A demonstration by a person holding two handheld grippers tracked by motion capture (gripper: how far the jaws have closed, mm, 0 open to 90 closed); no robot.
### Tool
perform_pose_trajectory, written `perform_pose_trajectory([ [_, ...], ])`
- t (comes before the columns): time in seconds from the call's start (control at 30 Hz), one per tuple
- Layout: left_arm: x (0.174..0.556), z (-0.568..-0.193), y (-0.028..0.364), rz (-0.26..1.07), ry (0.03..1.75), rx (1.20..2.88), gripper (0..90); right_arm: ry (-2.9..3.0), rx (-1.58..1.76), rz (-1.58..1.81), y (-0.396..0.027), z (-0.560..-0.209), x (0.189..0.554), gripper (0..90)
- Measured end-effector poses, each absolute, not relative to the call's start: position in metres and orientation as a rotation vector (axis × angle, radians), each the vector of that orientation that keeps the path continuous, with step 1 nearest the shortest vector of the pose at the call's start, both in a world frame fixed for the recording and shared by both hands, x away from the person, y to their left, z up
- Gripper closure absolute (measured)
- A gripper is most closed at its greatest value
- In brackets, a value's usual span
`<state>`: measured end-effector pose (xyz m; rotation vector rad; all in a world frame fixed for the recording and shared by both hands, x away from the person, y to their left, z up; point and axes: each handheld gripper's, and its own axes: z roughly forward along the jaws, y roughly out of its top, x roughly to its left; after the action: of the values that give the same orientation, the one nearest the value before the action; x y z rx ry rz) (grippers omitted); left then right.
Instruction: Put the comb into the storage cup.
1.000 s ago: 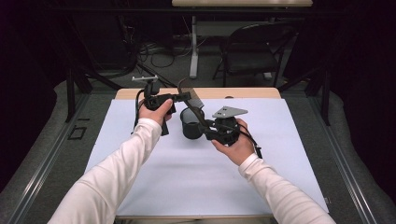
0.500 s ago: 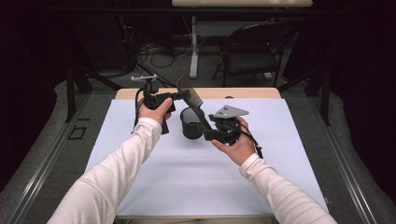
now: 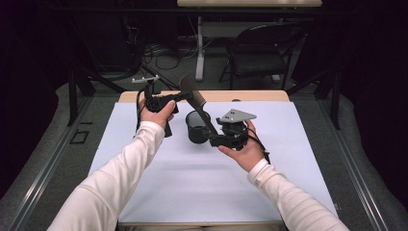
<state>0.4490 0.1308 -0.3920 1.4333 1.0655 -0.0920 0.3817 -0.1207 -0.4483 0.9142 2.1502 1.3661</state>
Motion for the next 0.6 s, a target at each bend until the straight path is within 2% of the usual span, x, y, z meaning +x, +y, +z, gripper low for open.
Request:
perform_pose_trajectory([
  [0.6,0.443,-0.381,0.131,0.080,0.994,1.488,84.3,2.148,0.887,1.352,-0.120,-0.450,0.377,35.8],
])
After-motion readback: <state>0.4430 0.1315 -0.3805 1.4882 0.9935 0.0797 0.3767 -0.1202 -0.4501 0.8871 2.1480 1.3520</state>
